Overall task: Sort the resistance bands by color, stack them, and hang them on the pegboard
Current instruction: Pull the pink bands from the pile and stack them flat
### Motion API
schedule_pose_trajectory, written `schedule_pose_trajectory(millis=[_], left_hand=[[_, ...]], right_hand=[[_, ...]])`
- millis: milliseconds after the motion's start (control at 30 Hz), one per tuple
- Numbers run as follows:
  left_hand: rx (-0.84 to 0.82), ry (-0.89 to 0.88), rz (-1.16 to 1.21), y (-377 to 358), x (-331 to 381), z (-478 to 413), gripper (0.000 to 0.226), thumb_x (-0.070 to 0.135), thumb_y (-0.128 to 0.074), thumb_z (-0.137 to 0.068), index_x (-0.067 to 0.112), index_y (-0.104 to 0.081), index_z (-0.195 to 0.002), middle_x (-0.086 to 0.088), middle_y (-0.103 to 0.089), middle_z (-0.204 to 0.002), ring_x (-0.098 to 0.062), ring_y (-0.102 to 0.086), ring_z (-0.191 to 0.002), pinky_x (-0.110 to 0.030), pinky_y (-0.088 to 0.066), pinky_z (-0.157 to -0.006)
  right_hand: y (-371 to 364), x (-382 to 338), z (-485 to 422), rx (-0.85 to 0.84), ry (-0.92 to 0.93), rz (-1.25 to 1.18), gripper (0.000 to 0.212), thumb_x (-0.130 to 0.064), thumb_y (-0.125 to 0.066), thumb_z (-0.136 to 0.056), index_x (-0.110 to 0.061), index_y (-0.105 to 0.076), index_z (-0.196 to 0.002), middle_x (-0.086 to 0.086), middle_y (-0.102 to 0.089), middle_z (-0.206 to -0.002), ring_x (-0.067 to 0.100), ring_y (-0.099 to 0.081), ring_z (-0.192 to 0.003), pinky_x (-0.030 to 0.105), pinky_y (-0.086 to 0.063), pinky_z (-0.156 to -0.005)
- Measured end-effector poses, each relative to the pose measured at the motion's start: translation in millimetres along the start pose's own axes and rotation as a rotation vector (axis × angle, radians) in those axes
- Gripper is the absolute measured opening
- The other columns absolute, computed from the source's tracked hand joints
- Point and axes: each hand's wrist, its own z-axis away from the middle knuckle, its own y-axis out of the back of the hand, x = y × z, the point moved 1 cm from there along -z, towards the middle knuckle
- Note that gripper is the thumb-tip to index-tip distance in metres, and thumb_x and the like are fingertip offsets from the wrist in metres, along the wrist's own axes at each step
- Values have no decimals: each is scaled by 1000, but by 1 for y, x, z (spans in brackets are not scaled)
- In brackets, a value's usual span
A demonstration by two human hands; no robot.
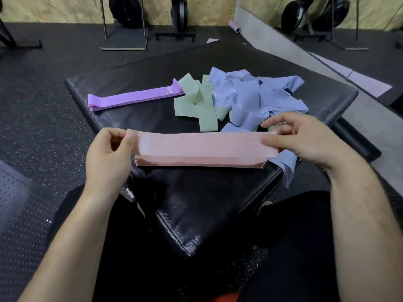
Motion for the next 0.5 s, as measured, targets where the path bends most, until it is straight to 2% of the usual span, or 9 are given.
schedule_pose_trajectory(millis=[100,167,200,267,333,433,500], left_hand=[[-28,-14,-85,-5,-2,1,14,35,-67,-95,27,-64,-84,11,-66,-82,2,-57,-70,-20,-45,-71],[-48,-39,-140,-9,-1,2,10,32,-66,-97,26,-65,-89,11,-67,-83,4,-59,-70,-14,-45,-67],[-59,-53,-172,-10,-1,1,9,31,-66,-97,23,-66,-92,10,-68,-86,0,-61,-74,-14,-47,-68],[-82,-81,-233,-13,-3,-3,8,29,-66,-96,21,-66,-96,6,-69,-89,-7,-64,-77,-24,-51,-71],[-105,-117,-311,-15,-6,-5,7,26,-67,-95,21,-66,-99,6,-66,-88,-4,-60,-73,-28,-50,-70],[-127,-158,-405,-16,-11,-7,13,23,-67,-94,22,-64,-106,4,-61,-90,-5,-53,-68,-24,-45,-69],[-148,-186,-451,-16,-14,-7,16,21,-67,-95,25,-63,-110,1,-57,-91,-8,-51,-70,-24,-45,-70]], right_hand=[[-6,13,-5,82,26,6,23,-14,-78,-87,-23,-69,-107,-1,-71,-73,11,-61,-66,26,-51,-72],[-13,22,-9,130,18,50,23,-17,-79,-86,-26,-70,-105,4,-71,-78,6,-59,-63,24,-48,-71],[-16,26,-12,144,15,75,23,-19,-80,-85,-28,-70,-104,4,-71,-83,4,-59,-63,23,-48,-72],[-23,34,-17,164,20,124,22,-21,-82,-83,-30,-71,-101,-2,-70,-91,3,-58,-66,22,-49,-77],[-29,39,-20,174,35,172,21,-21,-81,-83,-31,-72,-99,-5,-68,-98,6,-57,-70,17,-48,-75],[-35,45,-23,171,53,235,18,-21,-78,-84,-28,-72,-99,-10,-64,-89,2,-52,-65,3,-40,-62],[-40,47,-23,164,64,270,16,-22,-76,-85,-28,-71,-98,-13,-56,-78,2,-49,-61,5,-39,-58]])
